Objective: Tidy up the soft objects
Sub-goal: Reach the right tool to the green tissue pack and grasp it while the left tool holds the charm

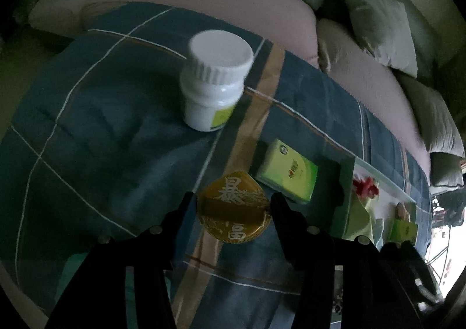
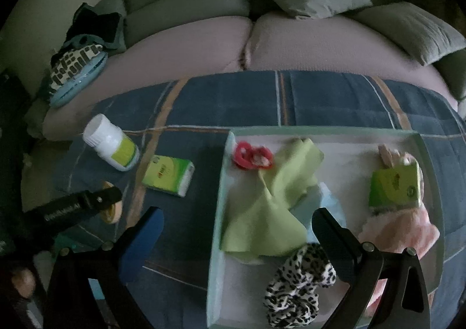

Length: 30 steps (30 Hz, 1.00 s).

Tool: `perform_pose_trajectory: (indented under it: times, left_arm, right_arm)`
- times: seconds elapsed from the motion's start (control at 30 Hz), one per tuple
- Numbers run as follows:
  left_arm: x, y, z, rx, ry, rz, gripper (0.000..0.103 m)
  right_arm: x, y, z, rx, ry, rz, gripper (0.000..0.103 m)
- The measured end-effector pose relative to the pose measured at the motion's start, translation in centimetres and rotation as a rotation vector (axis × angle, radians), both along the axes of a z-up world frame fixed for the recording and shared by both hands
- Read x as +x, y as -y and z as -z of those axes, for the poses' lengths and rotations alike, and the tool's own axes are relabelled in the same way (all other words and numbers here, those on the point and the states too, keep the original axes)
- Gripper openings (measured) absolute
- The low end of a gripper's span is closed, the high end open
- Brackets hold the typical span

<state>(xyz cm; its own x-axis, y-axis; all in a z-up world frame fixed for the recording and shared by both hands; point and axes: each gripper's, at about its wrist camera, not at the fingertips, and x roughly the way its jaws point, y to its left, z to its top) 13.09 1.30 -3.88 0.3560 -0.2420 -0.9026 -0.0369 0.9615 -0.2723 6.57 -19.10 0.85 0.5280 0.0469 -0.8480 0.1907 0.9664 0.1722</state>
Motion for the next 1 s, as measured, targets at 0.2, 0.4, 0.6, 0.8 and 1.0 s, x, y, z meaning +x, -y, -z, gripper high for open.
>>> perform_pose_trajectory:
  times: [0.2, 0.4, 0.6, 0.8, 1.0]
  left_arm:
    - [0.2, -1.0, -0.5, 0.005, 0.038, -0.021, 0.054]
    - [0.7, -2.1, -0.1, -0.021, 0.038, -0.045, 0.054]
    - [1.1, -3.2, 0.0, 0.011, 0.054, -0.086, 0.054]
    - [1.7, -4.3, 0.8, 0.065, 0.033, -0.132, 0.054]
    - [2.0, -5.1, 1.0, 0.073, 0.039, -0.158, 0.054]
  right_arm:
    - [2.5, -1.6, -2.9, 0.002, 0.024, -0.066, 0.103]
    - [4.5, -3.6, -3.3, -0.004, 0.013, -0.128, 0.103]
    - [6.0, -5.4, -1.3, 0.010, -0.033, -0.163, 0.103]
    - [7.3, -6.7, 0.8, 0.003, -0.083, -0.185, 0.103]
    - [9.0, -7.4, 2.8, 0.014, -0.132, -0.208, 0.102]
